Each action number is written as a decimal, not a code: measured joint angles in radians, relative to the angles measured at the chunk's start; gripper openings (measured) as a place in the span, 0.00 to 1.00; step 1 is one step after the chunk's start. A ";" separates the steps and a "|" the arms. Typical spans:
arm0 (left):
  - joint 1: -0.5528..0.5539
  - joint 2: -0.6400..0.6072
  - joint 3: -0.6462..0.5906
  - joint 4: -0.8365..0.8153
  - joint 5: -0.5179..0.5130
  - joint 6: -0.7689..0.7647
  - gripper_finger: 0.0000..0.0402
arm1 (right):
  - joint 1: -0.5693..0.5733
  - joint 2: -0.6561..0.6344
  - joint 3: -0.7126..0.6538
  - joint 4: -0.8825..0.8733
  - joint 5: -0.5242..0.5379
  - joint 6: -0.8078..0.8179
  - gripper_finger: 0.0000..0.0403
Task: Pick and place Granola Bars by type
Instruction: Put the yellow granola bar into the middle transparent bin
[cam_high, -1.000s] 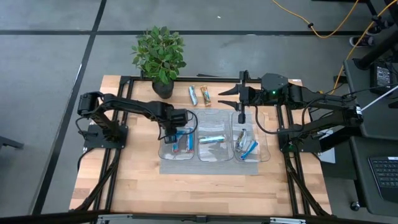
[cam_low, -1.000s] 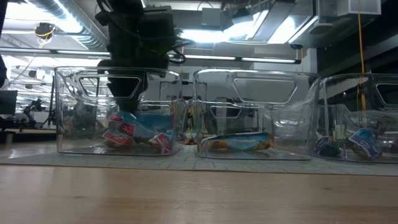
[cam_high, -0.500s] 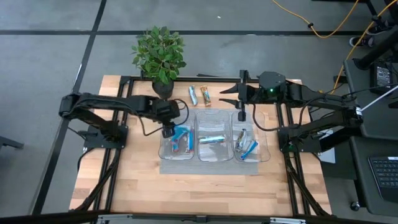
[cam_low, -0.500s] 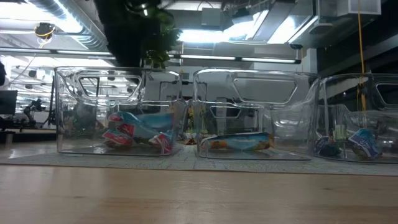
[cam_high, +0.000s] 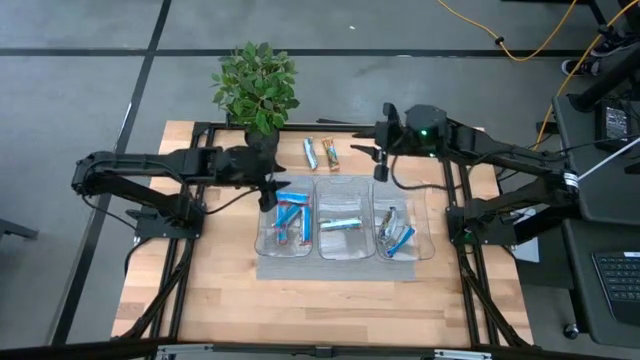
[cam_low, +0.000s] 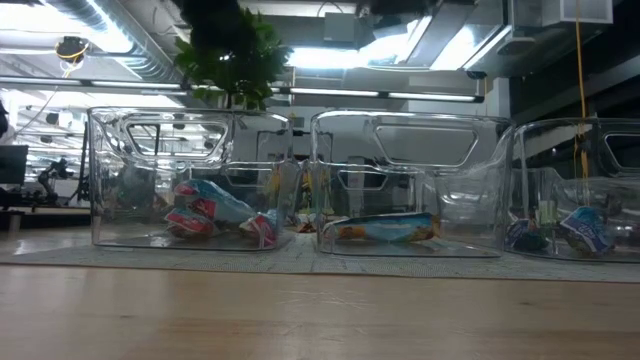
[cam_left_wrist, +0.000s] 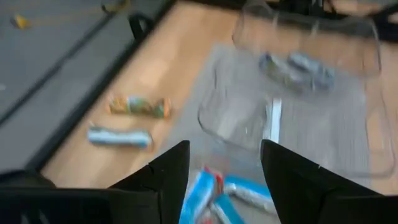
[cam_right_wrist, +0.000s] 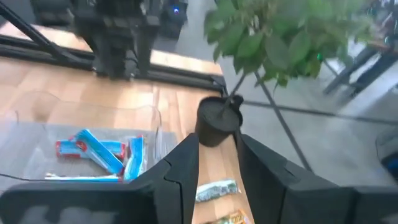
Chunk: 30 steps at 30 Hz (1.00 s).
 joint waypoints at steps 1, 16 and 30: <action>-0.004 -0.010 0.000 0.016 -0.017 0.009 0.47 | -0.012 0.015 0.000 0.000 -0.007 0.003 0.28; -0.069 -0.037 0.000 0.108 -0.103 0.116 0.46 | -0.160 0.266 0.000 0.021 -0.140 0.006 0.31; -0.098 -0.061 -0.001 0.237 -0.266 0.363 0.46 | -0.308 0.432 0.154 -0.095 -0.150 0.185 0.65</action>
